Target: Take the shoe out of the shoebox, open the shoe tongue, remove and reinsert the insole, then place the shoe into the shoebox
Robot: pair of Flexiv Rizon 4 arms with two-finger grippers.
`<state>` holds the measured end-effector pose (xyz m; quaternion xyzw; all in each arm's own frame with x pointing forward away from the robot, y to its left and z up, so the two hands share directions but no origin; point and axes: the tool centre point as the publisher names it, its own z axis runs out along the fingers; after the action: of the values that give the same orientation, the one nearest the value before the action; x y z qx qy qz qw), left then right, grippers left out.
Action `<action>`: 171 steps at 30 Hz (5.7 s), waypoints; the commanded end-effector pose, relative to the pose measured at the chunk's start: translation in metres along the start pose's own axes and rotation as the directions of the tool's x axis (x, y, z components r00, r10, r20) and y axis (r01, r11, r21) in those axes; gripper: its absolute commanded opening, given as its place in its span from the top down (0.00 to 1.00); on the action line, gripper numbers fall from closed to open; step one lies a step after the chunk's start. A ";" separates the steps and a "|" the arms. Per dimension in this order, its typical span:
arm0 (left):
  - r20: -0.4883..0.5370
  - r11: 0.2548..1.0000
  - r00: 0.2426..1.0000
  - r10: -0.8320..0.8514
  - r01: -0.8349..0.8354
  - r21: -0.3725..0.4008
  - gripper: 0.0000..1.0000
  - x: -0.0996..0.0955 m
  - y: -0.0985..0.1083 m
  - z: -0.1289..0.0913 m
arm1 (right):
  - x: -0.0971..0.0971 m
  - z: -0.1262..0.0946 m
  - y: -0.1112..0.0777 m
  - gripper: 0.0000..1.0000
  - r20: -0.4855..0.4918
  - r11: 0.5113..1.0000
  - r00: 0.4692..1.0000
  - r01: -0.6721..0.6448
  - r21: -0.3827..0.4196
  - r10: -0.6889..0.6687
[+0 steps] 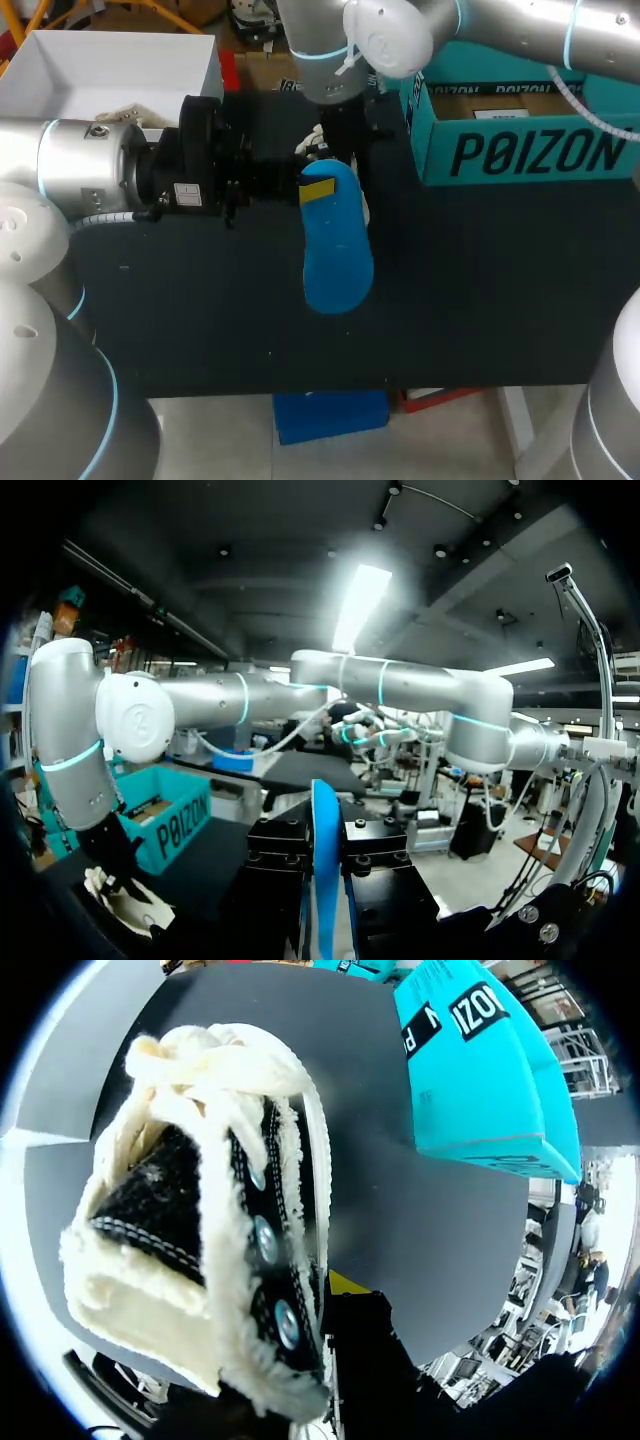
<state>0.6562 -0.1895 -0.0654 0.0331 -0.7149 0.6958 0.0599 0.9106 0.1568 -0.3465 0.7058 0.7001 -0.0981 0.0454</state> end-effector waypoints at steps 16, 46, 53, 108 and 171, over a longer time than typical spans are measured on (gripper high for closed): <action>0.005 1.000 1.000 0.000 0.000 0.001 1.00 0.000 0.001 0.002 | 0.010 0.052 -0.008 1.00 -0.047 0.995 0.994 -0.100 0.027 0.101; 0.005 1.000 1.000 0.000 0.000 0.001 1.00 0.000 0.001 0.002 | -0.020 0.051 -0.042 0.00 -0.109 0.997 0.994 -0.037 -0.069 0.029; 0.005 1.000 1.000 0.000 0.000 0.001 1.00 0.000 0.001 0.002 | -0.039 0.029 -0.045 0.00 -0.147 0.994 0.989 -0.044 -0.101 0.029; 0.005 1.000 1.000 0.000 0.000 0.001 1.00 0.000 0.001 0.002 | -0.119 -0.047 -0.047 0.00 -0.930 0.999 0.365 -0.039 0.030 0.042; -0.025 0.390 0.400 0.916 -0.903 -0.181 1.00 -0.060 0.005 0.002 | -0.136 -0.053 -0.058 0.00 -0.999 0.999 0.020 -0.031 0.031 0.032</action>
<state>0.7026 -0.1835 -0.0808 -0.2422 -0.7068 0.6077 -0.2693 0.8562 0.0339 -0.2620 0.5878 0.5166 0.4238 -0.4561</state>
